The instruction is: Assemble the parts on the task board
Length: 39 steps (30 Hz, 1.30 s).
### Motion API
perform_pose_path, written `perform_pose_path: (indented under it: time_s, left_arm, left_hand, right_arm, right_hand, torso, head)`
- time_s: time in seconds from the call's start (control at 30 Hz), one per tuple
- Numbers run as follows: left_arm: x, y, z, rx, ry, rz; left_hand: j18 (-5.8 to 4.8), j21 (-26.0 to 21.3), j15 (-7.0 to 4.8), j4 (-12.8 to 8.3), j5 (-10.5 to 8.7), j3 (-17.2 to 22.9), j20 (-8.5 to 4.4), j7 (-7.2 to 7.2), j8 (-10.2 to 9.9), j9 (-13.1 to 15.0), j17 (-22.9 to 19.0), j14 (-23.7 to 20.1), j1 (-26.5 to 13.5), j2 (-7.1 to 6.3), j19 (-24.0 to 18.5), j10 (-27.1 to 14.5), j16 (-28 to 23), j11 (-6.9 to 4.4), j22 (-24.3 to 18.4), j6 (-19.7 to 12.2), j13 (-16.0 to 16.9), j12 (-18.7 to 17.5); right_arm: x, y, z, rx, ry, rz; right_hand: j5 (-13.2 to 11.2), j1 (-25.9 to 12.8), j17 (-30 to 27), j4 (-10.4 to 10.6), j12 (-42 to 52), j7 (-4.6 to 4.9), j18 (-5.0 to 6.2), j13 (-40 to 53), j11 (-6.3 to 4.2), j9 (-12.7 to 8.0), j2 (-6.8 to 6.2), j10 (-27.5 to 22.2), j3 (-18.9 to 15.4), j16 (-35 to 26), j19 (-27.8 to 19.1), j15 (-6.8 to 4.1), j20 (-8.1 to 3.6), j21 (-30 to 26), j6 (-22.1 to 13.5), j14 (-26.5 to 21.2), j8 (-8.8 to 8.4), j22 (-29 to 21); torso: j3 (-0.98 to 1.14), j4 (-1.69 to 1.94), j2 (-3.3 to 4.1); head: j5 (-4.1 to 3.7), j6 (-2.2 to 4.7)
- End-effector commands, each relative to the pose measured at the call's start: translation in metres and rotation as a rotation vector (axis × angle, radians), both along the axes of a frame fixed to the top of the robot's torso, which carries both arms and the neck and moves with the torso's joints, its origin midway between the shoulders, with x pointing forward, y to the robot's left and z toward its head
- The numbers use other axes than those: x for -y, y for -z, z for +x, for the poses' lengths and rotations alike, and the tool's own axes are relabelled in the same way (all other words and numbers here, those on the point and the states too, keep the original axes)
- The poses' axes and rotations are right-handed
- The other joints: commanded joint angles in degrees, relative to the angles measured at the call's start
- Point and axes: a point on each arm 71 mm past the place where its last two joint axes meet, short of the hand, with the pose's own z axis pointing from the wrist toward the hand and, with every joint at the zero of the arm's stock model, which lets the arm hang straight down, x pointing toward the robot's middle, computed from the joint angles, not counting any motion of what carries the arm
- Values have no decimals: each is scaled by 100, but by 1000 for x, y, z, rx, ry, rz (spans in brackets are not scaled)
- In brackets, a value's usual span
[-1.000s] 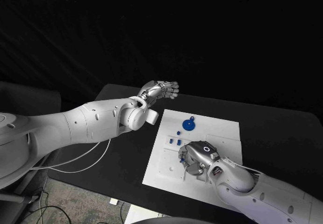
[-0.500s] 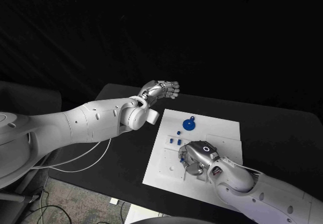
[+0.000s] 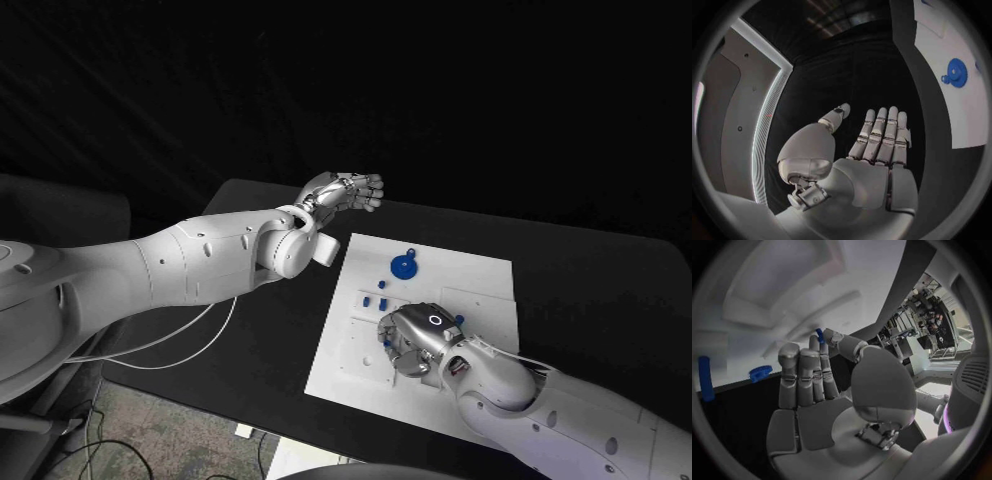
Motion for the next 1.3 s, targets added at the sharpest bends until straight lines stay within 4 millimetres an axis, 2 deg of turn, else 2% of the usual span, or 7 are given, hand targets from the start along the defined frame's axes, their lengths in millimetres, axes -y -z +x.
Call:
perform_pose_path:
  time_s: [0.03, 0.13, 0.3, 0.43, 0.6, 0.93, 1.3]
  left_arm:
    - [2, -2, 0, 2, 18, -12]
    - [3, -2, 0, 1, 19, -12]
    - [1, -2, 0, 0, 18, -11]
    - [0, -2, 0, -2, 16, -10]
    - [-1, -2, 0, -1, 15, -9]
    - [-6, -1, 2, 1, 3, -4]
    - [-9, -1, 2, 0, 0, -3]
  left_hand:
    - [118, -23, 0, -39, -27, -6, 10, 139, 0, -7, 5, -46, 16, -16, 25, 19, -31, 19, 6, 23, -10, -28]
    - [119, -29, 4, -40, -40, -8, 13, 139, 0, -9, 5, -57, 11, -20, 23, 11, -38, 23, 6, 24, -12, -35]
    - [120, -34, 7, -40, -50, -8, 16, 139, -1, -10, 4, -65, 8, -23, 22, 4, -43, 26, 7, 24, -13, -39]
    - [120, -37, 9, -41, -56, -9, 17, 139, -1, -11, 4, -70, 7, -25, 21, -1, -47, 28, 7, 24, -14, -42]
    - [121, -43, 12, -47, -67, -12, 20, 140, -2, -13, 3, -80, 4, -40, 18, -10, -52, 31, 8, 23, -15, -47]
    - [123, -46, 13, -52, -71, -10, 21, 139, -1, -14, 4, -83, 8, -44, 17, -13, -55, 32, 9, 25, -15, -48]
    - [125, -49, 13, -58, -74, -6, 22, 137, 0, -14, 5, -84, 14, -45, 16, -13, -55, 32, 10, 28, -15, -47]
  right_arm:
    - [0, 5, -3, -21, -3, -4]
    - [2, 5, -2, -31, 5, 17]
    - [5, 4, -2, -50, 18, 54]
    - [6, 0, -4, -58, 33, 95]
    - [14, -6, -7, -56, 51, 138]
    - [32, -44, 5, -53, 73, 202]
    - [87, -78, 40, -52, 143, 74]
  right_hand:
    - [1, -42, -18, -15, -27, 20, 392, 5, 25, 1, 9, 239, -15, 4, -17, -10, -11, 15, 21, -17, 12, 108]
    - [22, -104, -41, 20, -87, 46, 392, 3, 50, -17, -47, 184, -8, -22, -42, 14, 9, -1, -35, -27, -34, 102]
    - [181, -368, -85, -7, -322, 187, 392, -52, 181, -100, -307, -125, -338, -62, -65, 133, 42, -20, -347, -40, -228, 96]
    - [598, -527, -109, -214, -578, 353, 392, -164, 332, -189, -361, -512, -872, -81, -161, 288, 55, -82, -721, -102, -427, 88]
    - [719, -568, -135, -293, -690, 419, 392, -231, 403, -229, -374, -683, -1154, -85, -202, 354, 61, -155, -872, -142, -493, 64]
    - [790, -531, -148, -267, -683, 414, 392, -246, 397, -227, -356, -652, -1250, -43, -131, 347, 48, -159, -855, -86, -466, 59]
    - [761, -441, -133, -208, -671, 396, 392, -260, 380, -225, -317, -610, -1255, 38, -27, 330, 24, -117, -823, -20, -437, 77]
  torso:
    - [-3, -1, 0]
    - [-4, -7, 1]
    - [1, -8, -3]
    - [2, -7, -1]
    - [2, -10, -4]
    - [9, -18, -6]
    - [6, -44, -12]
  head:
    - [0, -9]
    - [3, -5]
    - [3, -9]
    - [-10, -14]
    - [-56, 9]
    - [-131, 81]
    - [-253, 177]
